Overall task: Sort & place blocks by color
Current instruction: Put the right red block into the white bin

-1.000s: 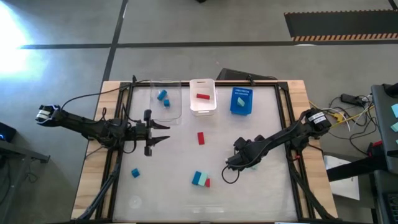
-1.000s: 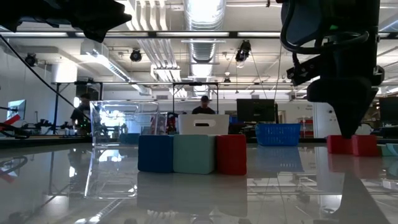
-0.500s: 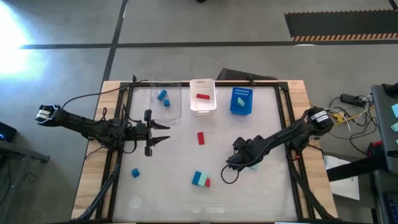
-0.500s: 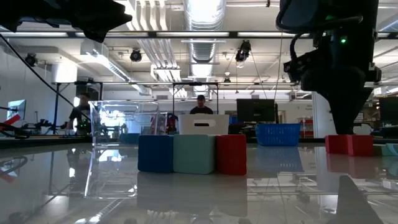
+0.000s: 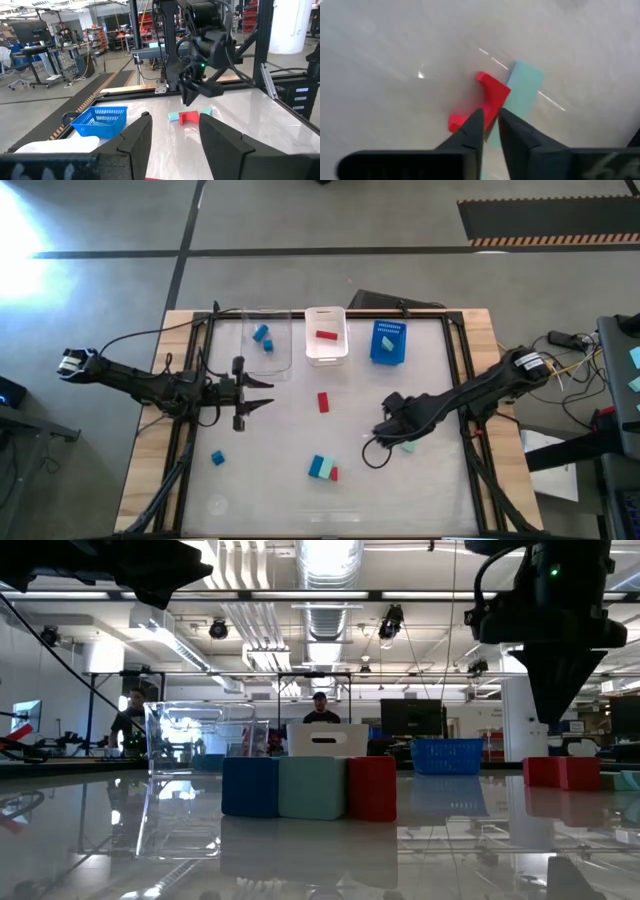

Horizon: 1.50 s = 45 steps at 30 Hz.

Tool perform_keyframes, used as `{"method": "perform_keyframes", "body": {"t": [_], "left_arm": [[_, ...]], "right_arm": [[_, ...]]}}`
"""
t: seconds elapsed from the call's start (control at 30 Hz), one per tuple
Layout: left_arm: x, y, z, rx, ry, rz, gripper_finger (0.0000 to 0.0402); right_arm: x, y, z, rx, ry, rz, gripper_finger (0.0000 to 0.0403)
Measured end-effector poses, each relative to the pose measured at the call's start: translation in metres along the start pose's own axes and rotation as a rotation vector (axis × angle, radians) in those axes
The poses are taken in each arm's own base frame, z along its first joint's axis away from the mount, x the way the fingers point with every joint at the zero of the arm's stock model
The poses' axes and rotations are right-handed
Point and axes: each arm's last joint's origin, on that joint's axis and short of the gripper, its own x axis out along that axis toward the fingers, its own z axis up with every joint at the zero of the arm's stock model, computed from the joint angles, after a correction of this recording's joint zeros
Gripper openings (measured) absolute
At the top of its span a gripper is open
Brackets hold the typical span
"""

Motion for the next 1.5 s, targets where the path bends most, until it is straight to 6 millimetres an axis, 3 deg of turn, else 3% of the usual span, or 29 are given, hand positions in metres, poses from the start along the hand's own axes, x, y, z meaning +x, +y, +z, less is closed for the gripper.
{"method": "perform_keyframes", "body": {"t": [0.27,0.47,0.8,1.17,1.5], "left_arm": [[0.000,0.000,0.000,-0.001,-0.002,0.001,0.0148],[0.000,0.000,0.000,0.000,0.000,0.001,0.0148],[0.000,0.000,0.000,0.000,-0.001,0.001,0.0148],[0.000,0.000,0.000,0.000,-0.001,0.001,0.0148],[0.000,0.000,0.000,0.000,0.001,0.000,0.0148]], "right_arm": [[0.006,0.000,0.000,0.035,0.007,-0.021,0.0167],[0.025,0.001,-0.004,0.053,-0.002,0.011,0.0210],[0.041,0.002,-0.006,0.081,-0.064,0.061,0.0210],[0.034,0.009,-0.001,0.026,-0.100,0.109,0.0196],[0.018,0.004,0.003,0.063,-0.085,0.073,0.0199]]}}
